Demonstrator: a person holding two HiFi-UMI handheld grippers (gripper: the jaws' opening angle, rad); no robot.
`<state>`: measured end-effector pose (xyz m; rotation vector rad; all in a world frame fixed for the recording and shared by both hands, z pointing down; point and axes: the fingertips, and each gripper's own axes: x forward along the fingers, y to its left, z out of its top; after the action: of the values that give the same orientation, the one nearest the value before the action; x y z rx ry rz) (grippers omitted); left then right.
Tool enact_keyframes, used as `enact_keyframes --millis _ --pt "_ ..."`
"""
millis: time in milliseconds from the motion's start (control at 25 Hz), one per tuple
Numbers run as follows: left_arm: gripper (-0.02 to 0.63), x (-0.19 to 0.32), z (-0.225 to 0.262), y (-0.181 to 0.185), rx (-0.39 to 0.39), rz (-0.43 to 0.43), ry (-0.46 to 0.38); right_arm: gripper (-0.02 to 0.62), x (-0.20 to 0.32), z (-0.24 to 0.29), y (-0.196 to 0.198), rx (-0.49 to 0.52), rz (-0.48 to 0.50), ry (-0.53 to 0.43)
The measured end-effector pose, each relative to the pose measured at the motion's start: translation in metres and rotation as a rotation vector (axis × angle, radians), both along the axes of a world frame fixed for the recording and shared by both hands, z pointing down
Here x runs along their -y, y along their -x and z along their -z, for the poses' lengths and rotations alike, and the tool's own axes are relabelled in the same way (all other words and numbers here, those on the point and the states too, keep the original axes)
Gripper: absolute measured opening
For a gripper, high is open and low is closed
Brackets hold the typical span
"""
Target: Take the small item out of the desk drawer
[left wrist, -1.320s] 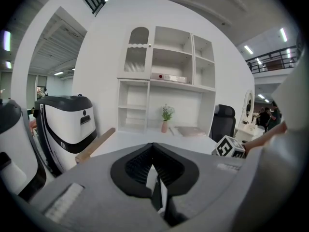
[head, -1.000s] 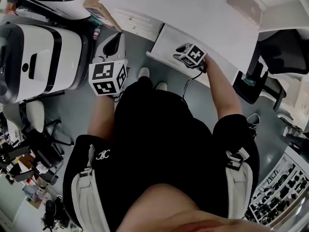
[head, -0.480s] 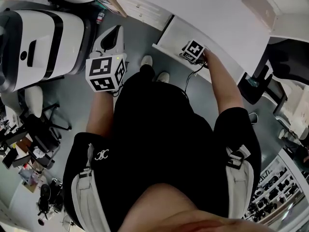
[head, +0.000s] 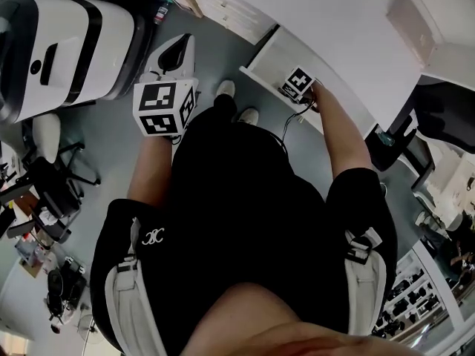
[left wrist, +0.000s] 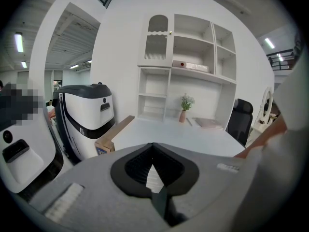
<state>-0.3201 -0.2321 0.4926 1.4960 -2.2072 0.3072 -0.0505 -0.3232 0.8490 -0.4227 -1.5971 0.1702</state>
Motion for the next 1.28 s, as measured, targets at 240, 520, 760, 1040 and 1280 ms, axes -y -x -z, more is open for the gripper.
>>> enact_keyframes --millis 240,520,760,1040,1280 --pt "0.013 -0.004 0.002 -0.001 0.0 0.002 -0.005 0.144 0.0 -0.011 -0.009 -0.013 0.016 -0.045" --pt "0.014 -0.007 0.012 -0.004 0.008 -0.004 -0.038 0.132 0.009 0.009 0.006 0.074 -0.057 -0.076" --pt "0.014 0.0 0.018 -0.021 0.005 -0.053 -0.059 0.129 0.02 0.049 0.029 0.233 -0.163 -0.132" --pt "0.014 0.025 0.028 -0.049 0.006 -0.135 -0.098 0.124 0.036 0.111 0.042 0.443 -0.288 -0.225" --pt "0.014 0.049 0.03 -0.074 0.001 -0.226 -0.115 0.124 0.042 0.194 0.054 0.7 -0.514 -0.307"
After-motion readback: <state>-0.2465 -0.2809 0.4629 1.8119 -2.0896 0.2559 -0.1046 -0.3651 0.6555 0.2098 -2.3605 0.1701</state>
